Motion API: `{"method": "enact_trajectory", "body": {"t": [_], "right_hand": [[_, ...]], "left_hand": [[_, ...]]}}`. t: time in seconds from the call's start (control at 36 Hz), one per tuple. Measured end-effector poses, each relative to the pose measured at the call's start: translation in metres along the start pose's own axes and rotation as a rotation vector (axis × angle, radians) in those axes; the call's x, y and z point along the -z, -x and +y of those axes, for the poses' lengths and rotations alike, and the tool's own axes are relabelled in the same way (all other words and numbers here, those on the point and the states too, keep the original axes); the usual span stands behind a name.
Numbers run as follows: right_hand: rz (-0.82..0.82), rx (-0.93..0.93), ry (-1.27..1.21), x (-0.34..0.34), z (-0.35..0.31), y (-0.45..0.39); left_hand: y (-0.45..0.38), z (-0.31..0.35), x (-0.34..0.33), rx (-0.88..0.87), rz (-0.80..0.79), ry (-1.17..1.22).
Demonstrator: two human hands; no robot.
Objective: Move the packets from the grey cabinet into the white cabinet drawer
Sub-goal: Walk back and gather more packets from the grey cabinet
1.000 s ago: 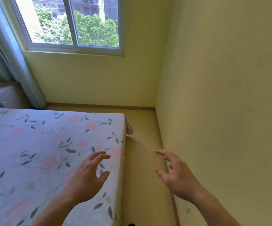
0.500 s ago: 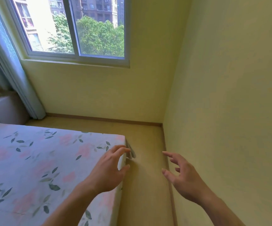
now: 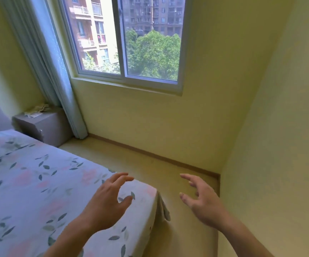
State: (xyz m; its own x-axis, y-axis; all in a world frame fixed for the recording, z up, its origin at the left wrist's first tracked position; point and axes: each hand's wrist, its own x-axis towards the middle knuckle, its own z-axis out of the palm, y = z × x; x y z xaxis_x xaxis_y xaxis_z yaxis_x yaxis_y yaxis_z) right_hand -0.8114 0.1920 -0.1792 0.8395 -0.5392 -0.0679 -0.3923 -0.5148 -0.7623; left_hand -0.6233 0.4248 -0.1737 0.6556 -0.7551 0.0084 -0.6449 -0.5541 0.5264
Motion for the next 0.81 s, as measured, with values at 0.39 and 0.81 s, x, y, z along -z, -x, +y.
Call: {"method": "enact_trajectory", "body": {"t": [0.39, 0.81], "right_hand": [[-0.198, 0.166, 0.039, 0.042, 0.020, -0.274], [-0.169, 0.113, 0.019, 0.140, 0.098, -0.540]], "left_hand": [[-0.212, -0.045, -0.014, 0.228, 0.145, 0.052], [-0.543, 0.009, -0.042, 0.076, 0.090, 0.036]]}}
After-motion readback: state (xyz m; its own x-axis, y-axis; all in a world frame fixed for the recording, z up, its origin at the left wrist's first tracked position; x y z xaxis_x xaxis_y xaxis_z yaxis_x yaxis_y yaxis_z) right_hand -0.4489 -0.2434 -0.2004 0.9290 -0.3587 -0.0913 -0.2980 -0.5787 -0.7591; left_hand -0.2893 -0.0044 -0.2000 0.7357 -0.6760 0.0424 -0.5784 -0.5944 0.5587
